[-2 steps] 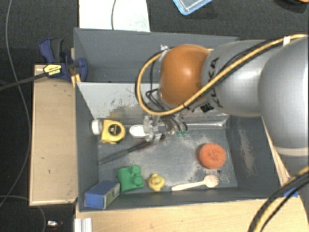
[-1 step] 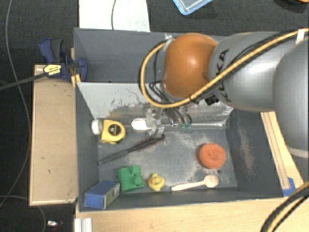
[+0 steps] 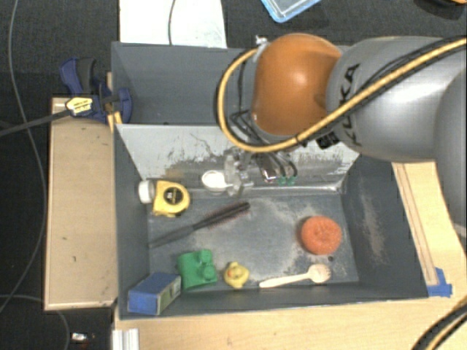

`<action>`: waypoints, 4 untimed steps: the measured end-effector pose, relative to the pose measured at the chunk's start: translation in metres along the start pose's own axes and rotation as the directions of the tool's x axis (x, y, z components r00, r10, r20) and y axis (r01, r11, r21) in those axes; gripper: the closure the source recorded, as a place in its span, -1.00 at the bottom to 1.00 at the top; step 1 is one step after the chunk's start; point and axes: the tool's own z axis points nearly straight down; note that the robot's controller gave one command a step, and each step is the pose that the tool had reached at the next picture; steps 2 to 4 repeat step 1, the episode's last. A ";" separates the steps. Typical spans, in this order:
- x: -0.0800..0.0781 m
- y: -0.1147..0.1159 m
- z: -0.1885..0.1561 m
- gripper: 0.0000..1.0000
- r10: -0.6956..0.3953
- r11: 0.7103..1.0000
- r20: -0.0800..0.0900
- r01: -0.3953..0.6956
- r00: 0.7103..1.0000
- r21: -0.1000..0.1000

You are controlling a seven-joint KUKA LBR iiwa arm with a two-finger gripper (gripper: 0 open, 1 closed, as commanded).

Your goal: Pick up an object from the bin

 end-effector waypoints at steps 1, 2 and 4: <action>-0.001 0.000 -0.025 1.00 0.002 1.000 0.001 -0.002 1.000 0.000; -0.001 0.000 -0.025 1.00 0.002 1.000 0.001 -0.002 1.000 0.000; -0.001 0.000 -0.025 1.00 0.002 1.000 0.001 -0.002 1.000 0.000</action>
Offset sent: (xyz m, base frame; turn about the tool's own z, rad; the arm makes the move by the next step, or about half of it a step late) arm 0.0002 0.0000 0.0288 0.0015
